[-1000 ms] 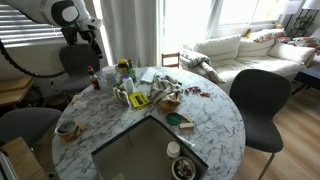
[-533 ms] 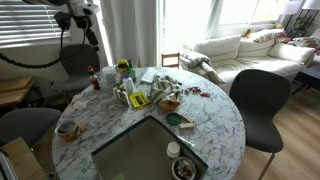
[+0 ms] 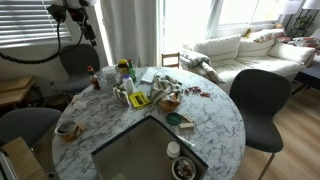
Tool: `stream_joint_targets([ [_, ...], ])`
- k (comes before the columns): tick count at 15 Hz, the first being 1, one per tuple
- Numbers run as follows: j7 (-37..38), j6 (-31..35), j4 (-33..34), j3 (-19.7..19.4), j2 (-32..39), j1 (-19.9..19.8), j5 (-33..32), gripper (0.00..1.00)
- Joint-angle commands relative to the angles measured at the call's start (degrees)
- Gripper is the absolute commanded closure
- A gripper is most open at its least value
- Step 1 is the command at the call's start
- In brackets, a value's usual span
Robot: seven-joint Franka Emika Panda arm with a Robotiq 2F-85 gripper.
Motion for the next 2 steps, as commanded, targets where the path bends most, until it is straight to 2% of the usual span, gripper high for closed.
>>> stream_joint_targets([
  [1, 0.0, -0.2, 0.1, -1.2, 0.0, 1.2, -0.1, 0.0],
  [2, 0.0, -0.2, 0.1, -1.2, 0.0, 1.3, -0.1, 0.0],
])
